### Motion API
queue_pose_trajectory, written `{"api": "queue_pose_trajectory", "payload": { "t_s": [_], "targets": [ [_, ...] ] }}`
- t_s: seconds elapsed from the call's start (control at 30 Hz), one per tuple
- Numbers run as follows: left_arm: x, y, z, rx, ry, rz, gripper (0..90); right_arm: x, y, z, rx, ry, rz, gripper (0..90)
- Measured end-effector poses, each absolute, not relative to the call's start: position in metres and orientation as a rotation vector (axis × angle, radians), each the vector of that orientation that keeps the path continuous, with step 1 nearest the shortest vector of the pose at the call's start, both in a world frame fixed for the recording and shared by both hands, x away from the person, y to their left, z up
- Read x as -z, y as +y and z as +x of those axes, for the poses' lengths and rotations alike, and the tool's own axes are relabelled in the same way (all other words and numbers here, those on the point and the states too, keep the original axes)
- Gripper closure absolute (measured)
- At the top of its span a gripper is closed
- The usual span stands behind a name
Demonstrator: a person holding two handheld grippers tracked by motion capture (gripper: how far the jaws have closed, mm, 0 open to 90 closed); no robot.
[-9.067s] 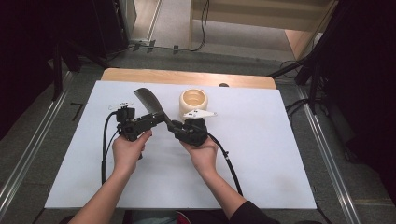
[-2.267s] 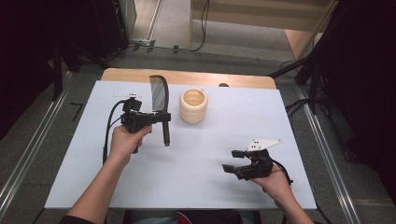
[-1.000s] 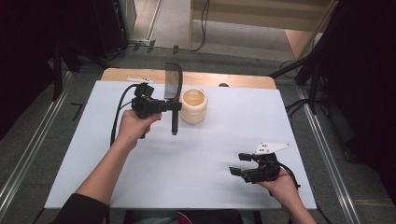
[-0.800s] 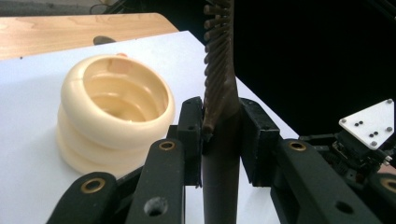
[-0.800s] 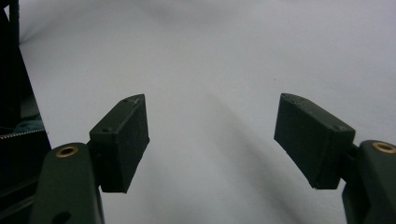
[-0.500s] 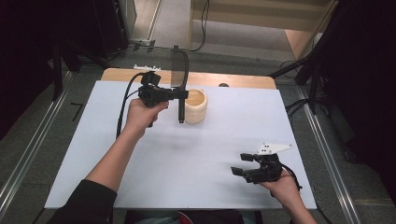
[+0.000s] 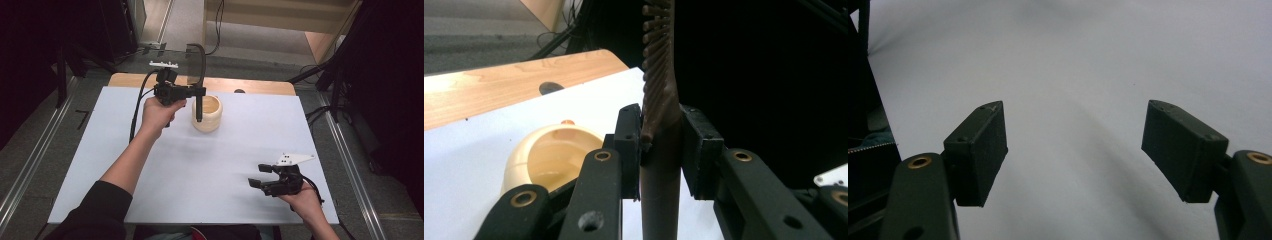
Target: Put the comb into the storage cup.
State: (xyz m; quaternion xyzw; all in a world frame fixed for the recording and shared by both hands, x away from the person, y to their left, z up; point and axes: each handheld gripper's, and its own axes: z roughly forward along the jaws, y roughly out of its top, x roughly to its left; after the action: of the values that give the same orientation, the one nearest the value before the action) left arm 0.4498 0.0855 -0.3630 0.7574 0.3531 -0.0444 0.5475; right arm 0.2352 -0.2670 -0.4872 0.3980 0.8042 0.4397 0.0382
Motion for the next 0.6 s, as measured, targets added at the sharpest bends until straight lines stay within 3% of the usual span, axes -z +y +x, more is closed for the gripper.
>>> {"api": "queue_pose_trajectory", "payload": {
  "t_s": [0.6],
  "targets": [
    [0.364,0.077,0.472,-0.017,0.873,1.752,73.1,0.486,-0.267,0.235,-1.359,2.471,1.213,24.2]
  ]
}}
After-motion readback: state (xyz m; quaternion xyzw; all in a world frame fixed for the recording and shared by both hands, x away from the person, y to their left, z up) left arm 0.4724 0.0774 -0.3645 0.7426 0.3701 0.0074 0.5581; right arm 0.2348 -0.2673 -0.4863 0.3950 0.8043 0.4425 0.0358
